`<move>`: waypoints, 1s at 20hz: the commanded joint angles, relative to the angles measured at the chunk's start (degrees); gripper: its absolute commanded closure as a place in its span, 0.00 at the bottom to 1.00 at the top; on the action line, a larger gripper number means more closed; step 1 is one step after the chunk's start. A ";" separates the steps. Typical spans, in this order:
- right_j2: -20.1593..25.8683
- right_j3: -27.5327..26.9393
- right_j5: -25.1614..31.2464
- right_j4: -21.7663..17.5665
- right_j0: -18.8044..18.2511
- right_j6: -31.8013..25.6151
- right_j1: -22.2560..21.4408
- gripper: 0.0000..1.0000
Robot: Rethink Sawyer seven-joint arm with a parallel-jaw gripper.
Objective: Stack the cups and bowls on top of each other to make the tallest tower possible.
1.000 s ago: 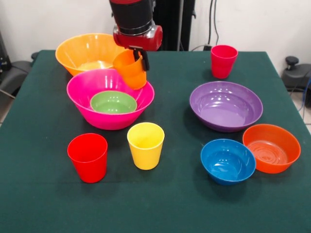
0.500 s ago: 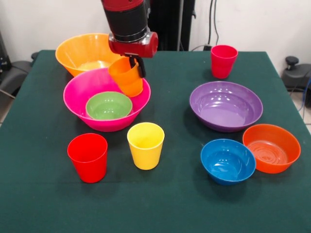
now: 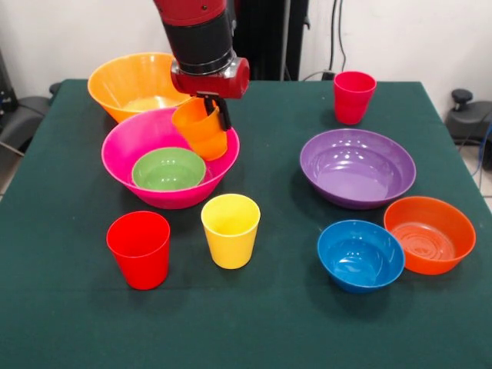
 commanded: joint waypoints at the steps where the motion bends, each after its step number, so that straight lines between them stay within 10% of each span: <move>1: 5.01 -3.87 6.31 -3.13 0.04 -7.91 -2.06 1.00; 20: 6.76 -8.35 14.62 -4.04 -0.30 -9.41 -2.57 1.00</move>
